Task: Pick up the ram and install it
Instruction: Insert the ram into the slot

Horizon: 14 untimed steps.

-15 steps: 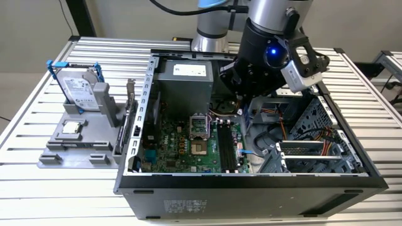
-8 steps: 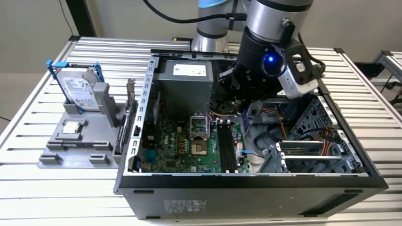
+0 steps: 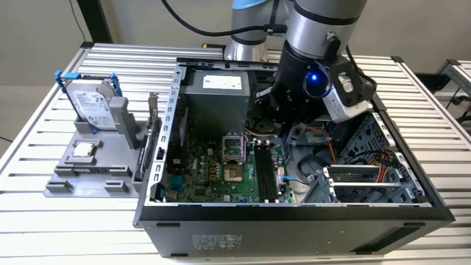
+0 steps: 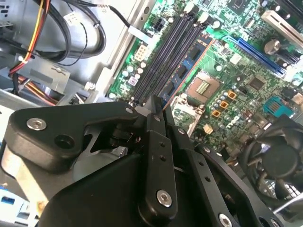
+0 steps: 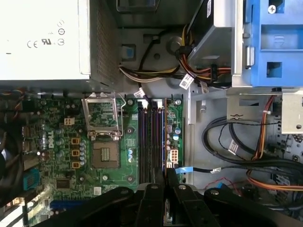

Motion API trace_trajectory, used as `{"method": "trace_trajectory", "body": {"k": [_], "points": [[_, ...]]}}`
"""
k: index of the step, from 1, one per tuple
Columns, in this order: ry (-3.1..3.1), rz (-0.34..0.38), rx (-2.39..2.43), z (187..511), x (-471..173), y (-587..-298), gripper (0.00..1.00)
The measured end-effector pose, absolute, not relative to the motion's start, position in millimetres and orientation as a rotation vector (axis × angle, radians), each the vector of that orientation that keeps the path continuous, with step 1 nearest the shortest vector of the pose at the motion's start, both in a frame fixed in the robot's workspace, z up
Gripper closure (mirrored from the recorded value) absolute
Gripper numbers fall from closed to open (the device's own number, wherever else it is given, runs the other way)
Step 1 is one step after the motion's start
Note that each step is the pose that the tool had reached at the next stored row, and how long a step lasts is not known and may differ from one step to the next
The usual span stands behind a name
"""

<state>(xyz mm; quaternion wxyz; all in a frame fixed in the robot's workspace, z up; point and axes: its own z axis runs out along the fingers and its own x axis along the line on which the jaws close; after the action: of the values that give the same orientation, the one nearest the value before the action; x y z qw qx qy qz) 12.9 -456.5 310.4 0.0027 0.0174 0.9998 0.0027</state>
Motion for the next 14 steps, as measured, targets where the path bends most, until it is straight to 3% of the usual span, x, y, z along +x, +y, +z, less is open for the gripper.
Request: {"method": "trace_trajectory", "body": {"k": [14], "points": [[3.136, 0.008, 0.053, 285.0, 13.2, -456.5, 1.00]]}}
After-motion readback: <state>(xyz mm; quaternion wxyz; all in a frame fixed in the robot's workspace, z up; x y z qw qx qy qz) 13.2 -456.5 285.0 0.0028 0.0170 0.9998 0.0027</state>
